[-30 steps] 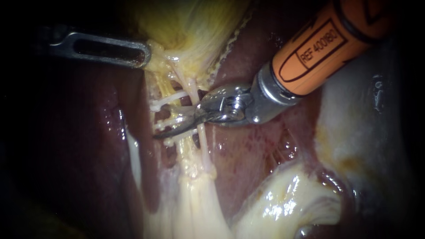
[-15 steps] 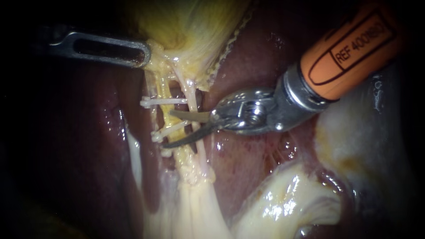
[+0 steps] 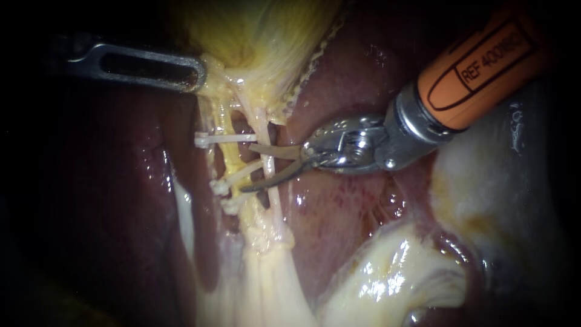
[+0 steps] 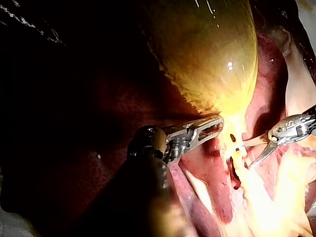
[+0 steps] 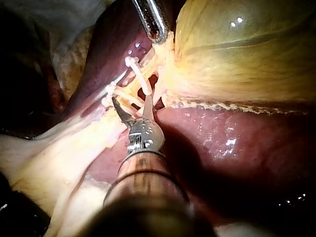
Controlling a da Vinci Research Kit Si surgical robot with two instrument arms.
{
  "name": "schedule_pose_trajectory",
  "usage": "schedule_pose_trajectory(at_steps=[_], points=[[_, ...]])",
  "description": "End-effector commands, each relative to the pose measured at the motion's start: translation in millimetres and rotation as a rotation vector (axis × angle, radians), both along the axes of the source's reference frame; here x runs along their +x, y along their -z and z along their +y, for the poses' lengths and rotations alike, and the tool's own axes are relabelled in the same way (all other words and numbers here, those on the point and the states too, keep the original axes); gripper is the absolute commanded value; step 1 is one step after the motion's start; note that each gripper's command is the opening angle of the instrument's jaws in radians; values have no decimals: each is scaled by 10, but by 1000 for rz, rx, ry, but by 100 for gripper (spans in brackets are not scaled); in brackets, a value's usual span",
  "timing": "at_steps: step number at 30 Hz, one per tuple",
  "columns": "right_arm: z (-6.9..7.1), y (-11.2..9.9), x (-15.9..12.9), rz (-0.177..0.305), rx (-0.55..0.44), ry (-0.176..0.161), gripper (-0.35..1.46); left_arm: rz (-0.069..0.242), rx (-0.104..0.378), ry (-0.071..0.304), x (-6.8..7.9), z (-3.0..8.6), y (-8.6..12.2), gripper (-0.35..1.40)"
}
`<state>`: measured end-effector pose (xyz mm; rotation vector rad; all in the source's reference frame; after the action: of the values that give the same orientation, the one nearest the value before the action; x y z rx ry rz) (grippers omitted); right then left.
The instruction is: Go to the cutting position left tube
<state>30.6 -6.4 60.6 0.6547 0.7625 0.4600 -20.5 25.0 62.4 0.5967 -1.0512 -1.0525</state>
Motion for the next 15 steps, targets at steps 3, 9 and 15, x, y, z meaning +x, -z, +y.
schedule_pose_trajectory(at_steps=[3, 9, 15], points=[[1, -7, 6, 5, 11, 1, 113, 1, 0, 1, 0, 0, 0, -35], [-3, -17, 23, 125, 69, -10, 113, 1, -1, 1, 0, -1, -1, -35], [0, -18, 31, 303, 166, -35, 105, 1, -1, 1, 0, -1, -1, -35]])
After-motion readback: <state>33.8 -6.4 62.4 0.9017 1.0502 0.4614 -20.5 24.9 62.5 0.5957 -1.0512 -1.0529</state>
